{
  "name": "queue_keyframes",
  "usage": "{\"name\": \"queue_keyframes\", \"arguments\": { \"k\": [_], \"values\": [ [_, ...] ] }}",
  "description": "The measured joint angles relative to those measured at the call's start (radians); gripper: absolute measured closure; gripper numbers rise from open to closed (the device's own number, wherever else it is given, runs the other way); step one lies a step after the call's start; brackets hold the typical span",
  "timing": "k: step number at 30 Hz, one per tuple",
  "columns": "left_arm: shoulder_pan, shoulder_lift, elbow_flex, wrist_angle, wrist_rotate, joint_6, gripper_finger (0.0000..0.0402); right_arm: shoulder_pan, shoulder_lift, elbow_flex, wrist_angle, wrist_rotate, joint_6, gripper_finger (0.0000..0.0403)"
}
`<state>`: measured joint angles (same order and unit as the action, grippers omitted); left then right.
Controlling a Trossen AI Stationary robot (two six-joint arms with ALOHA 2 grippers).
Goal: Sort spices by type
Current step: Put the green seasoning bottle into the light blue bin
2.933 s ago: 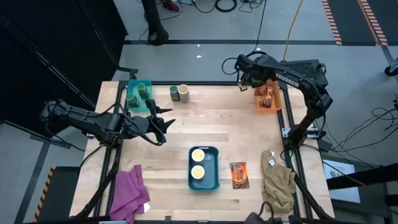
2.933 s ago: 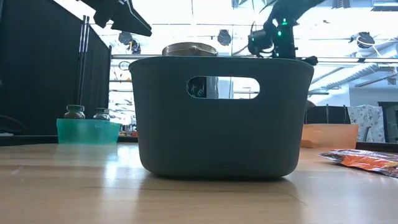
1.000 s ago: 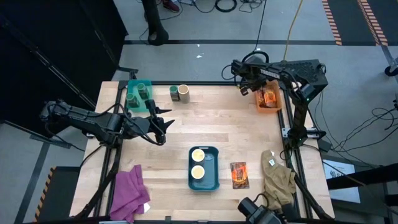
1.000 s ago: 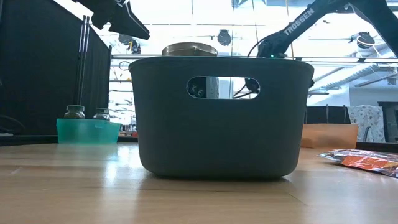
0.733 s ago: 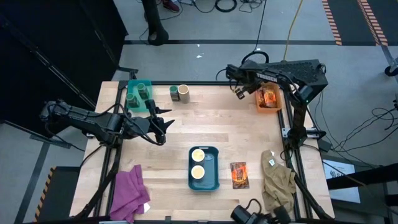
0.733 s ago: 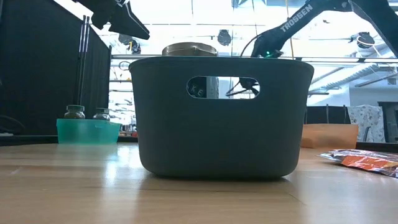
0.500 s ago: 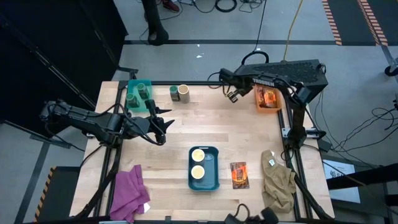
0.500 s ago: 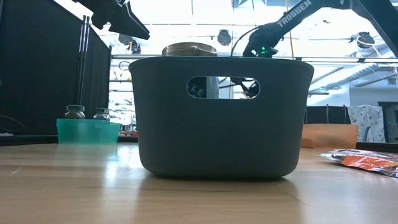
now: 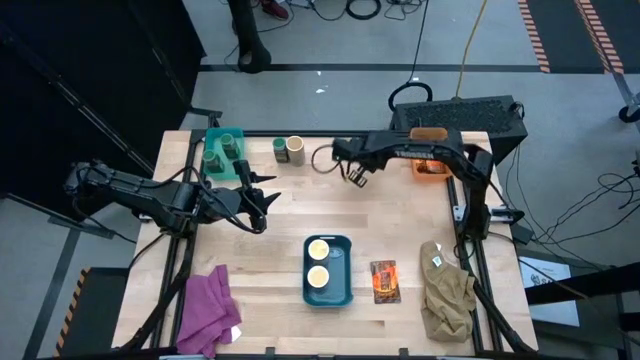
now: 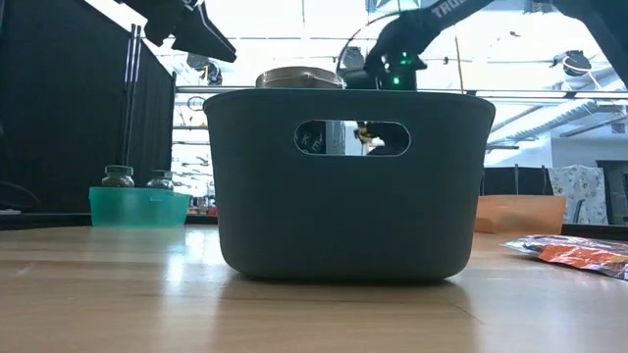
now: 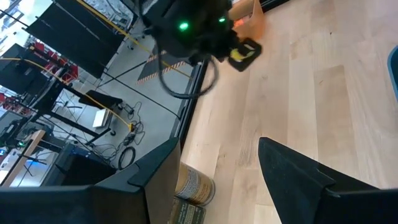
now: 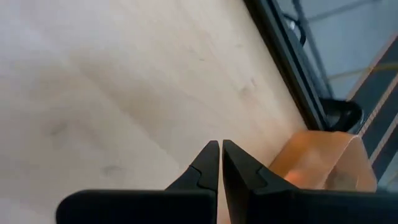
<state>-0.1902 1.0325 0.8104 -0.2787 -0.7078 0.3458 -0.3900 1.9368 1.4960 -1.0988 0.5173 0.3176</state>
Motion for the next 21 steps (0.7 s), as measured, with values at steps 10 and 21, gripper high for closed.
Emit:
{"name": "queue_keyframes", "arguments": {
  "k": [10, 21],
  "values": [
    [0.0, 0.0, 0.0, 0.011, 0.0, 0.0, 0.0178, 0.22, -0.188, -0.036, 0.165, 0.054, -0.043, 0.0403],
    [0.012, 0.0, 0.006, 0.065, 0.001, -0.132, 0.0178, 0.363, -0.585, -0.456, 0.673, -0.049, -0.265, 0.0403]
  ]
}}
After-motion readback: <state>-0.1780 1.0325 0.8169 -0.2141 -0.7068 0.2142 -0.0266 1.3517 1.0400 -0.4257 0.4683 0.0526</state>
